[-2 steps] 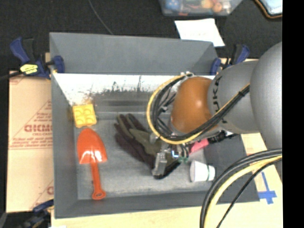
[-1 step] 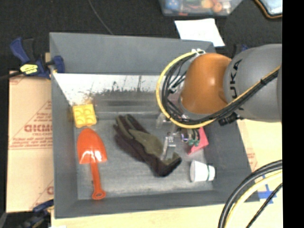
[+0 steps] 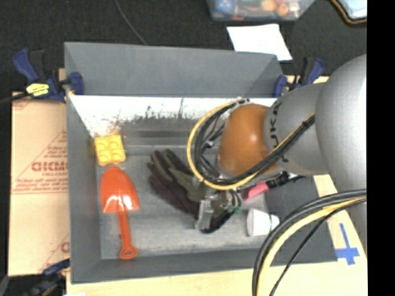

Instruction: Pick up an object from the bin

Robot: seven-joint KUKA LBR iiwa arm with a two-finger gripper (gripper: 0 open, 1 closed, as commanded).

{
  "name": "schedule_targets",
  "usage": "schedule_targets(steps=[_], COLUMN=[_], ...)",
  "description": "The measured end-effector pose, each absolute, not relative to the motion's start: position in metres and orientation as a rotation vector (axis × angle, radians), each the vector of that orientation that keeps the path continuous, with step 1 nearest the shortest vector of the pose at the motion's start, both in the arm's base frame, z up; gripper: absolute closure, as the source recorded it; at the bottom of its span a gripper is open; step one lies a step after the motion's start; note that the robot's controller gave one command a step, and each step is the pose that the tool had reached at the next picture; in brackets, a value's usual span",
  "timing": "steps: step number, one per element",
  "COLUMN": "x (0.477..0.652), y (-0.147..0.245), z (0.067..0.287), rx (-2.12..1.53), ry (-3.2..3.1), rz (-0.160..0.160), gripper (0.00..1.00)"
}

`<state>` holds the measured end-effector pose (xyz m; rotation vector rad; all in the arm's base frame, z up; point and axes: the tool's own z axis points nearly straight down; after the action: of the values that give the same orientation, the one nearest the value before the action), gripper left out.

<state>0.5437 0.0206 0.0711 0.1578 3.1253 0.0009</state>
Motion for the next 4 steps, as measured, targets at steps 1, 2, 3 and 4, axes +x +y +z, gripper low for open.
schedule_targets(steps=[1,2,3,4], x=[0.540,0.546,0.546,0.543], y=[0.066,0.019,0.019,0.019], z=[0.071,0.073,0.073,0.086], rx=[0.559,0.157,0.157,0.157], ry=[3.058,3.118,3.117,3.125], rz=[0.010,0.001,0.001,0.000], gripper=[0.00,1.00,1.00,1.00])
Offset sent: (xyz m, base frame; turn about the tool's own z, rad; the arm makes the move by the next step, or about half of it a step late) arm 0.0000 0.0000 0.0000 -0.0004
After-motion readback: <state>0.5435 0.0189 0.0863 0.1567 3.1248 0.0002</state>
